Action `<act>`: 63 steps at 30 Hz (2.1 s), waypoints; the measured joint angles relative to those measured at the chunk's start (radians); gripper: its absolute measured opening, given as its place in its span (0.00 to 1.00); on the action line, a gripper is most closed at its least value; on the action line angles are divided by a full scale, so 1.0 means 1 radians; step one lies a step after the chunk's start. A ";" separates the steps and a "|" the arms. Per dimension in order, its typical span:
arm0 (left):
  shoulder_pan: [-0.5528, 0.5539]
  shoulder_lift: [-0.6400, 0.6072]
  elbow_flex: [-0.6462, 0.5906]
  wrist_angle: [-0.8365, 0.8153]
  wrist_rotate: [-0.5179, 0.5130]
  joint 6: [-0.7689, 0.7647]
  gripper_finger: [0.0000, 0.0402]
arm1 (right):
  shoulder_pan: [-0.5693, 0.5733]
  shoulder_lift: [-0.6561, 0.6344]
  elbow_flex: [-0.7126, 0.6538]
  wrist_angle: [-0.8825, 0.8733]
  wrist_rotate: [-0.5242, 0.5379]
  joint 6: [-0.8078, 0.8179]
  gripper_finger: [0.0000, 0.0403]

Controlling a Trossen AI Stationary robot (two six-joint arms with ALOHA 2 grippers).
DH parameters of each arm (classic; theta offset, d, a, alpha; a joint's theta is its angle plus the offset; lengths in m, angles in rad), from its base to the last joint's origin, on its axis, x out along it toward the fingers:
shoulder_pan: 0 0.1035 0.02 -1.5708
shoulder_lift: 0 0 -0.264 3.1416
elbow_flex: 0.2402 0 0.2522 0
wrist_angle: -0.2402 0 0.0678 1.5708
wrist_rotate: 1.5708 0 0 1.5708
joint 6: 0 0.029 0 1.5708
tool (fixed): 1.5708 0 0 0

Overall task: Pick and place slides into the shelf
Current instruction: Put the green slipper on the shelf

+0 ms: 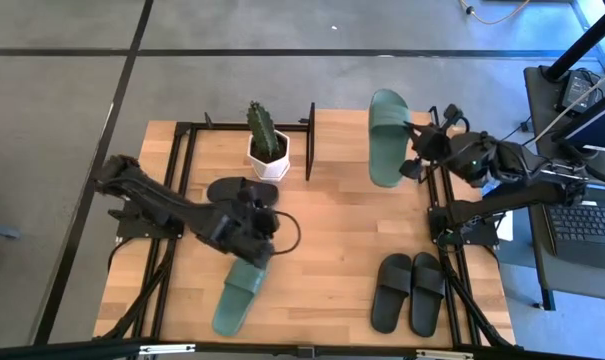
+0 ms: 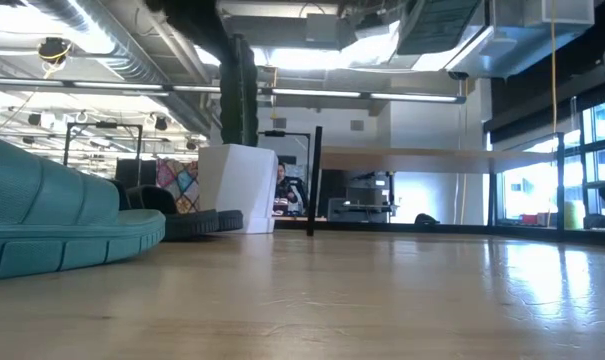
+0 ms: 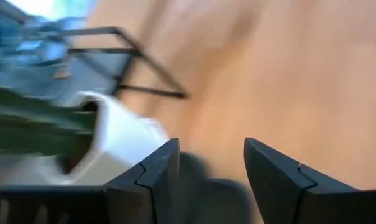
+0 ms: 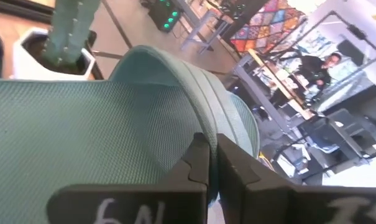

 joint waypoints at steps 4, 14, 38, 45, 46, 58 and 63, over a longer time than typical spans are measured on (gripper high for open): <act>0.009 -0.142 -0.205 0.368 0.174 0.186 0.43 | -0.035 0.007 0.000 0.015 -0.067 -0.002 0.03; 0.060 -0.325 -0.530 0.795 0.332 0.325 0.43 | -0.159 -0.006 -0.168 0.265 -0.215 -0.110 0.03; 0.059 -0.340 -0.576 0.816 0.337 0.320 0.43 | -0.505 -0.056 -0.277 0.280 -0.474 -0.132 0.03; 0.059 -0.340 -0.576 0.816 0.336 0.320 0.43 | -0.529 -0.044 -0.277 0.283 -0.526 -0.130 0.03; 0.059 -0.340 -0.576 0.816 0.336 0.320 0.43 | -0.531 -0.038 -0.277 0.285 -0.529 -0.130 0.03; 0.059 -0.340 -0.576 0.816 0.336 0.320 0.43 | -0.570 0.076 -0.277 0.374 -0.564 -0.124 0.03; 0.059 -0.340 -0.576 0.816 0.336 0.320 0.43 | -0.600 0.113 -0.277 0.396 -0.623 -0.125 0.03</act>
